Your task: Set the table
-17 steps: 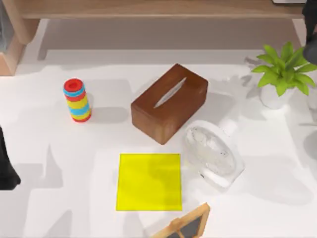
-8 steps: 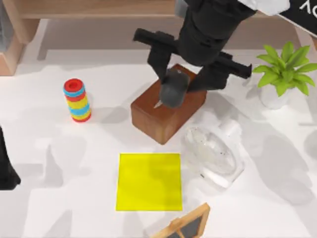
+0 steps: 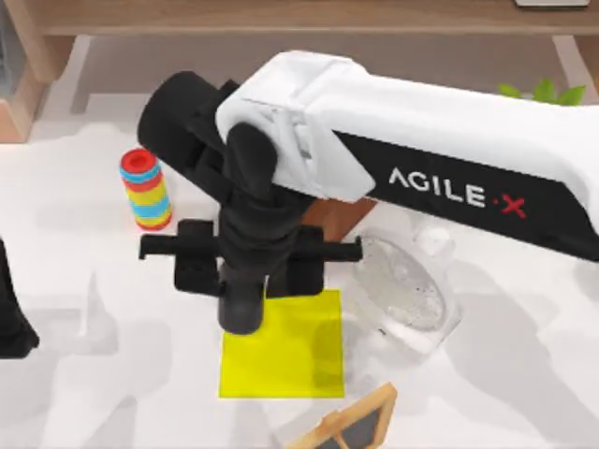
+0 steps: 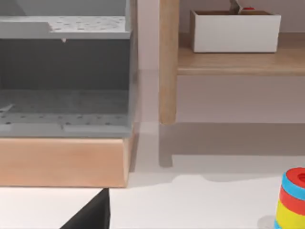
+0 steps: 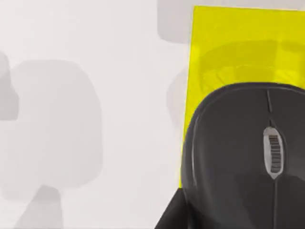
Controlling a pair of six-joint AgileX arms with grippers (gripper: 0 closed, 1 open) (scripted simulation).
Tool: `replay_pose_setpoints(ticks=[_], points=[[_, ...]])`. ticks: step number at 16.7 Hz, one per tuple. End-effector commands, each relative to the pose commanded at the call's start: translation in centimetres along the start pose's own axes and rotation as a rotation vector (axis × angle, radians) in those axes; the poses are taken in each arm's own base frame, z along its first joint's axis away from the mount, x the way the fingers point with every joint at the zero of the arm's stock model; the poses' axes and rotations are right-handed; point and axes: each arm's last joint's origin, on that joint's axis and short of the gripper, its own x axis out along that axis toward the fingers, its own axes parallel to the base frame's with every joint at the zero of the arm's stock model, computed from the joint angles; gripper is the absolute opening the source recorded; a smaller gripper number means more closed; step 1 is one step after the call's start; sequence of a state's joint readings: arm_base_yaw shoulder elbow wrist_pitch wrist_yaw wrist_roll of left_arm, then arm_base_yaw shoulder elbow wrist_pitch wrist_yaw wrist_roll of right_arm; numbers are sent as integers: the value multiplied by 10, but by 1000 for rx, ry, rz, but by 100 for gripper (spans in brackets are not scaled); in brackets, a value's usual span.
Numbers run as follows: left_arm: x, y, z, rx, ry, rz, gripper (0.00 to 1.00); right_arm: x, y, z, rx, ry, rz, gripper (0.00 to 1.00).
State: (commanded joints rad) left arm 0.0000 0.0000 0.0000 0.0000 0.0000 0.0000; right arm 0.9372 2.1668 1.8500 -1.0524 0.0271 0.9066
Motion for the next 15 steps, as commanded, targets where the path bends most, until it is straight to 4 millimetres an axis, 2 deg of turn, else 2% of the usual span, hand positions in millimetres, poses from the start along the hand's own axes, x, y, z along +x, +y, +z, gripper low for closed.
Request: replay_pose_setpoints(ticks=[3, 5, 12, 15], points=[[0, 0, 0, 0, 0, 0, 100, 35, -10, -4, 3, 29, -103, 0], [0, 0, 0, 0, 0, 0, 100, 47, -17, -2, 15, 40, -144, 0], [0, 0, 0, 0, 0, 0, 100, 47, -17, -2, 15, 41, -144, 0], [0, 0, 0, 0, 0, 0, 100, 35, -4, -7, 8, 29, -95, 0]])
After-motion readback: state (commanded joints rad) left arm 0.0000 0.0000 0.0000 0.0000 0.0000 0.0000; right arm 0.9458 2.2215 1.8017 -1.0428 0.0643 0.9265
